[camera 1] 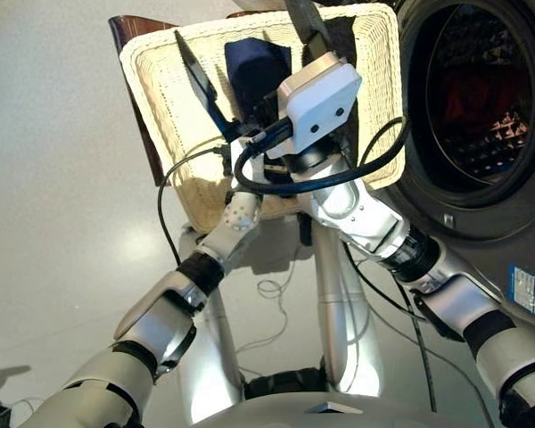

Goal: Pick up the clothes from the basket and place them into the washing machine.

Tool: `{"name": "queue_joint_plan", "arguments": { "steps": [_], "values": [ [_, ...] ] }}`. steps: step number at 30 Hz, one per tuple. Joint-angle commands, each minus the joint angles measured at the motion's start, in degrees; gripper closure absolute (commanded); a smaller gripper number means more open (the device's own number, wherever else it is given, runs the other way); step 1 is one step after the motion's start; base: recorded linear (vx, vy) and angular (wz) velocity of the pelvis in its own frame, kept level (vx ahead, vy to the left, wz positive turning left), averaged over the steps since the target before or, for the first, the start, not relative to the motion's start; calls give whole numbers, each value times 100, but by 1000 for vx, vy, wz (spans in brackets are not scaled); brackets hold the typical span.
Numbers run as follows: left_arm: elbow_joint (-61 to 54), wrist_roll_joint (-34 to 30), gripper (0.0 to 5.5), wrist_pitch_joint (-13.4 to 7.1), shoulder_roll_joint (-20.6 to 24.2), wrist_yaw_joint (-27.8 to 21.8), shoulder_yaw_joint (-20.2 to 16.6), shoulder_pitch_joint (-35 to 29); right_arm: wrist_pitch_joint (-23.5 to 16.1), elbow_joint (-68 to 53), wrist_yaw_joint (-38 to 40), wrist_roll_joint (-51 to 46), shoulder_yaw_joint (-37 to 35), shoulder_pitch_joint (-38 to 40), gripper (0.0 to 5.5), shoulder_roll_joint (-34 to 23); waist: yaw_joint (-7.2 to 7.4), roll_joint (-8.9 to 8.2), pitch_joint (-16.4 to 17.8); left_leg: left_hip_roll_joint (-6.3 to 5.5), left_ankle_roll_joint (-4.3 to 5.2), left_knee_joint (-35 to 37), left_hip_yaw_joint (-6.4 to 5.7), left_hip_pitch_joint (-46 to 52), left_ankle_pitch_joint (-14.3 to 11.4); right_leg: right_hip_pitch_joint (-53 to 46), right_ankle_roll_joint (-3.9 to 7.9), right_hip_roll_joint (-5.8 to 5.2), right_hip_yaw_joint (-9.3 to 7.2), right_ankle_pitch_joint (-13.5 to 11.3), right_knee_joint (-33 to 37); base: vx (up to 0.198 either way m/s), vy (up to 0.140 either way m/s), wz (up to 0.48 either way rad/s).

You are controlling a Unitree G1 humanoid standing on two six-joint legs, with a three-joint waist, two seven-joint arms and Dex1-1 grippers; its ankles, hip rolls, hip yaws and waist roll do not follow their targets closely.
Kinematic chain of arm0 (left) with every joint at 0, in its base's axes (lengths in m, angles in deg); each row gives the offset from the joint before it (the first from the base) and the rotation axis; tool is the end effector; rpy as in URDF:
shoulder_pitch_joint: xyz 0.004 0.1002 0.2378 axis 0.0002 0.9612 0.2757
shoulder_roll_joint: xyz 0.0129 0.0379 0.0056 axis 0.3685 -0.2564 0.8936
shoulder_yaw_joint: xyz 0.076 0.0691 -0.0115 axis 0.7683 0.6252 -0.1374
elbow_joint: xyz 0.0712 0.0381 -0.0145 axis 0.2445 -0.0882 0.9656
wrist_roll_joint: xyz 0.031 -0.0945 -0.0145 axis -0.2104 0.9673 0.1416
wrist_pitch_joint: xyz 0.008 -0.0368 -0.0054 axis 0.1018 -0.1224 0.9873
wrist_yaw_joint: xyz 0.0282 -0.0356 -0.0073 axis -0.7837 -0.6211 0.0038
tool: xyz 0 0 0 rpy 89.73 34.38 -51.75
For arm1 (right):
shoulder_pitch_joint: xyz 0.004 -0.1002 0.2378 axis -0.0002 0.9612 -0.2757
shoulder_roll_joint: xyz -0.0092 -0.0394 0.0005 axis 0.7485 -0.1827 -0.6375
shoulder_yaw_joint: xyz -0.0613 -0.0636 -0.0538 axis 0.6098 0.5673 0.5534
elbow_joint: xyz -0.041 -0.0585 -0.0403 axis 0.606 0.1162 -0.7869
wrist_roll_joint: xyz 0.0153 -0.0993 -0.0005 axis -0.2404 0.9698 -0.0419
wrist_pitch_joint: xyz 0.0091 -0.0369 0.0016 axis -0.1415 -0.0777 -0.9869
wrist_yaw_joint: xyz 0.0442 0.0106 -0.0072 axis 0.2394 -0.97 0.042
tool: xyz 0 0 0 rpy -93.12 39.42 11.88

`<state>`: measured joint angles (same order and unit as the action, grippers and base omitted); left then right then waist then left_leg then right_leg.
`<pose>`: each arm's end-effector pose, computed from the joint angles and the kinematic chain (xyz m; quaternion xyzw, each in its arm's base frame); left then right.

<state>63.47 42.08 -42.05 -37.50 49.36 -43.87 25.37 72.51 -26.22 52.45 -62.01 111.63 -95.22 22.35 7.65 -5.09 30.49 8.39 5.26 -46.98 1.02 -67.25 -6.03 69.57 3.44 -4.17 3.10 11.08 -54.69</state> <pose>0.3131 0.0855 0.0988 -0.0307 -0.0764 -0.0261 0.9963 0.2401 -0.0175 0.2256 -0.0081 -0.4728 0.3020 0.8278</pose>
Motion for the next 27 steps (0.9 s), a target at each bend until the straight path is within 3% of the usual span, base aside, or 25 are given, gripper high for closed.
{"name": "queue_joint_plan", "arguments": {
  "steps": [1,13,20,21,22,23,25,27],
  "values": [
    [315,465,0,-139,-457,254,-78,-145,-130,-440,38,-131,11,-222,0,355,-14,-128,-70,35,12,-579,-38,-103,-535,254,233,-92,-3,12,-27,0,0,0],
    [1123,1163,0,41,-740,330,-476,-533,-98,-512,1,-391,174,-334,0,320,35,-183,-70,52,7,-677,-29,-345,-539,485,228,-4,39,-83,-5,0,0,0],
    [1380,1290,0,148,-741,163,-478,-819,-137,-563,-71,-491,213,-322,0,320,70,-174,-70,47,3,-689,-14,-394,-531,529,235,15,71,-113,16,0,0,0],
    [1366,1292,43,144,-729,149,-463,-847,-127,-565,-83,-500,211,-311,0,314,71,-172,-70,47,2,-676,-16,-390,-528,528,234,19,77,-116,26,0,0,0],
    [1361,1306,145,147,-726,131,-449,-861,-120,-567,-88,-501,212,-306,0,304,72,-167,-70,45,2,-676,-22,-400,-524,531,235,23,77,-120,30,0,0,0],
    [1363,1311,321,148,-729,130,-436,-874,-117,-573,-85,-497,210,-296,0,292,69,-159,-70,41,1,-668,-20,-404,-520,532,234,18,68,-123,40,0,0,0],
    [1376,1301,550,154,-729,140,-433,-903,-114,-577,-74,-482,210,-280,0,290,68,-152,-70,42,3,-657,-15,-414,-514,534,237,14,64,-123,51,0,0,0],
    [1356,1230,550,169,-713,154,-423,-920,-106,-611,-86,-435,204,-273,0,244,66,-147,-70,39,4,-642,-9,-412,-508,529,239,13,65,-119,62,0,0,0]
  ]
}}
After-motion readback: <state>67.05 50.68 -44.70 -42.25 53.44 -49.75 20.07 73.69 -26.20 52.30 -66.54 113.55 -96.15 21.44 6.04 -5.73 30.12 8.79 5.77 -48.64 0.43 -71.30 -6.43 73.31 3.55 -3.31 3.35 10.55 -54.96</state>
